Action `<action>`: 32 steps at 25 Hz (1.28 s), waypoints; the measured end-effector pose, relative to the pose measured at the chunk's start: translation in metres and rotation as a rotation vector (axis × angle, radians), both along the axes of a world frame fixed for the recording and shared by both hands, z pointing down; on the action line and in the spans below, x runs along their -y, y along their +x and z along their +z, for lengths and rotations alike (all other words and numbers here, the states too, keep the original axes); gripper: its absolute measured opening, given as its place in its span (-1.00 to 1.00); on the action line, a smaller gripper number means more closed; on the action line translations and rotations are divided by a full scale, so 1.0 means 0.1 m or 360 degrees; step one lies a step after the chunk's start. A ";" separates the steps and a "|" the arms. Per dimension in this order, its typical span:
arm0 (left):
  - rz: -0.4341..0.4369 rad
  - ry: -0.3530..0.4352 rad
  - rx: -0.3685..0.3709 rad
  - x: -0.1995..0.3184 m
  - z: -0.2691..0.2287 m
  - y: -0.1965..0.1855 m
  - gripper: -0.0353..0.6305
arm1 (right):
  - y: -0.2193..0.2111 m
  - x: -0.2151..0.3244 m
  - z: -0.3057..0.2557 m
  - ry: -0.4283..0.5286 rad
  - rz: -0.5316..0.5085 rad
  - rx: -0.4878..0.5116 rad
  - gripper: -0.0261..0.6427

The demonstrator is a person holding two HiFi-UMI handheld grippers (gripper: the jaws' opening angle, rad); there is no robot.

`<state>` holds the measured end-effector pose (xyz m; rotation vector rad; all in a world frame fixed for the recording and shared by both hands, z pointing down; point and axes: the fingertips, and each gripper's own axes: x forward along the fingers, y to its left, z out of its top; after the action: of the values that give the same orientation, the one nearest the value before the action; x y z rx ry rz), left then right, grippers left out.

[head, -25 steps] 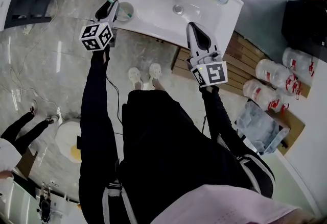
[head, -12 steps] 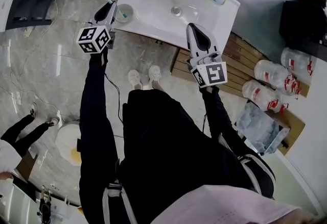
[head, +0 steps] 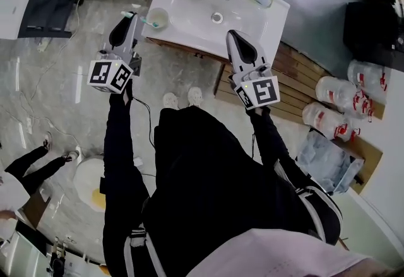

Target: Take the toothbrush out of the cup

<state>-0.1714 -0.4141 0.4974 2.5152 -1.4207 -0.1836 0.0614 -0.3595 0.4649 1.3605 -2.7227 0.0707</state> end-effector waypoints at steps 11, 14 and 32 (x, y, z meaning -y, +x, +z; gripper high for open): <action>-0.0111 0.0137 0.0051 -1.16 -0.94 0.02 -0.72 | -0.17 -0.64 -0.67 0.0081 -0.0046 0.0110 -0.92; -0.0126 0.0169 0.0077 -1.38 -1.09 0.02 -0.72 | -0.12 -0.80 -0.82 0.0117 -0.0034 0.0116 -0.92; -0.0090 0.0245 0.0136 -2.34 -1.53 0.07 -0.72 | -0.02 -1.49 -1.21 0.0200 -0.0010 0.0161 -0.92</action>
<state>-0.1646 -0.1806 0.3444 2.6357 -1.5681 -0.2055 0.0593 -0.2105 0.3437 1.4174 -2.8587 -0.0337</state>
